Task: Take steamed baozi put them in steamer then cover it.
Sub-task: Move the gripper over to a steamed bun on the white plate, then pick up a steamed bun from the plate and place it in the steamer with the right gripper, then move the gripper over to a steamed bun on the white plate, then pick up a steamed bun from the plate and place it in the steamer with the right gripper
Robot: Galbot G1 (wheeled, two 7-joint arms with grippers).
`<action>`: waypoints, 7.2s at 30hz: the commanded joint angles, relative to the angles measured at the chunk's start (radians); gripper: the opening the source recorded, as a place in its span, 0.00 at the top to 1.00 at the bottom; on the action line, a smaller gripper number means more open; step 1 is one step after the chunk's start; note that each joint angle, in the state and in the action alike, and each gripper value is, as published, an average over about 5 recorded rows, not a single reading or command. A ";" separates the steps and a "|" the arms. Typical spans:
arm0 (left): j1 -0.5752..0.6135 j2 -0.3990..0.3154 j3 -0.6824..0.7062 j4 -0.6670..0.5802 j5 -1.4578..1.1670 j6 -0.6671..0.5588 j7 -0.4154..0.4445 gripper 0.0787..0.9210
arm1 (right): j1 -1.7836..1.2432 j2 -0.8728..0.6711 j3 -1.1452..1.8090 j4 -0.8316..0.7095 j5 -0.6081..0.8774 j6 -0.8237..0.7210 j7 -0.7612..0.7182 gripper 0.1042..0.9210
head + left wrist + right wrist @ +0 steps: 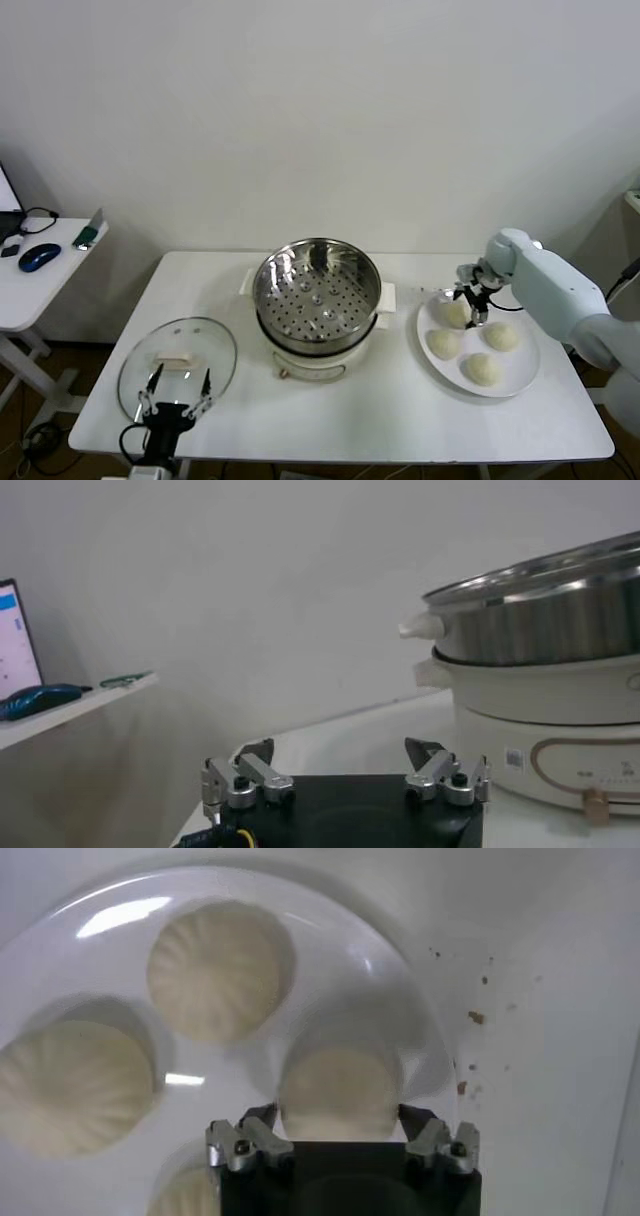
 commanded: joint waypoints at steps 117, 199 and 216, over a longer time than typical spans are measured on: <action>0.136 -0.005 -0.028 -0.064 -0.031 -0.038 -0.003 0.12 | 0.522 -0.320 -0.722 0.658 0.686 -0.366 0.143 0.12; 0.170 -0.032 0.001 -0.061 0.024 -0.020 -0.046 0.12 | 0.824 -0.038 -0.861 0.428 1.122 -0.382 0.073 0.31; 0.189 -0.024 0.023 -0.081 0.055 -0.024 -0.038 0.12 | 0.798 0.315 -0.854 0.484 1.264 -0.483 0.167 0.31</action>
